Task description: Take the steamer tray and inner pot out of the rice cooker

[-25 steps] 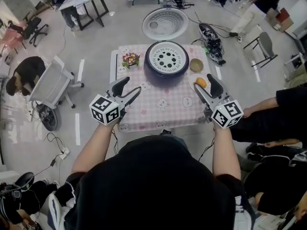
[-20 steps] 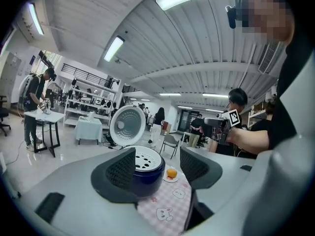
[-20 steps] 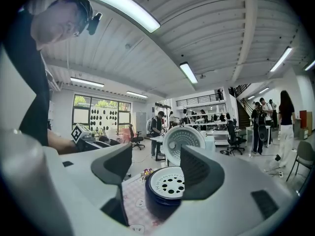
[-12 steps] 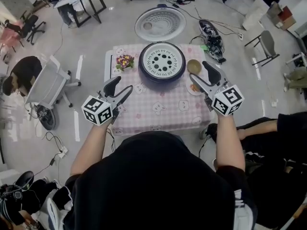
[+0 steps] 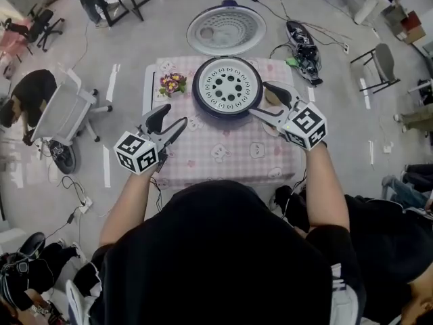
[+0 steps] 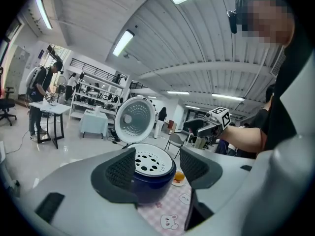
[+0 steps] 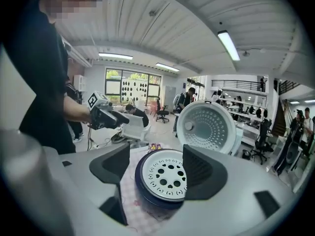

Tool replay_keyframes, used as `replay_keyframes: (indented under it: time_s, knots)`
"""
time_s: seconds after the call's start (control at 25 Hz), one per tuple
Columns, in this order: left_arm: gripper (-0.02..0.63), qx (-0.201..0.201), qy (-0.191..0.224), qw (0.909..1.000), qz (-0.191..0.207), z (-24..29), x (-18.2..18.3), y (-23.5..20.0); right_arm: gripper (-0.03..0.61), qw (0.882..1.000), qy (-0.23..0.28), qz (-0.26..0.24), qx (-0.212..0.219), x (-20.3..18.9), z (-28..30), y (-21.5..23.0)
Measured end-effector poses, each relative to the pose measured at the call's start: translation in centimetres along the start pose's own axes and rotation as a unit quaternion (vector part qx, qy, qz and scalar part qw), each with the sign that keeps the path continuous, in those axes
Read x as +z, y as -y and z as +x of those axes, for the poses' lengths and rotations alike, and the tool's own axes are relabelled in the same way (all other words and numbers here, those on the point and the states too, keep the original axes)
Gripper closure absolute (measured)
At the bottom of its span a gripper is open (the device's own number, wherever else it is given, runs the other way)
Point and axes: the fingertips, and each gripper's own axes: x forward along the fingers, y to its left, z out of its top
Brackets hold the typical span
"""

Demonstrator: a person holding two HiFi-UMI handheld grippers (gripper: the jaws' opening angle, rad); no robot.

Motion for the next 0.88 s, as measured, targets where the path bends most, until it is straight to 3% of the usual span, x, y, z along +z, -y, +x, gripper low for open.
replay_keyframes:
  time_s: [0.16,0.4,0.72,0.88]
  knots:
    - [0.318,0.006,-0.002,0.9999,-0.01,0.7,-0.6,-0.9,0.225,0.994,-0.079,-0.055,0.053,-2.8,3.3,-1.4]
    - [0.318,0.01,-0.006,0.9996,-0.025,1.4,-1.3,-2.1,0.21,0.97,-0.167,-0.122,0.129,-7.3,7.6,-3.5]
    - [0.318,0.025,-0.016,0.9986,-0.044,2.0,-2.8,-3.7,0.222,0.917,-0.28,-0.207,0.196,-13.8,10.7,-4.6]
    - [0.318,0.028,-0.014,0.9981,-0.053,2.6,-3.2,-3.9,0.244,0.894,-0.313,-0.233,0.219,-16.1,11.3,-4.9]
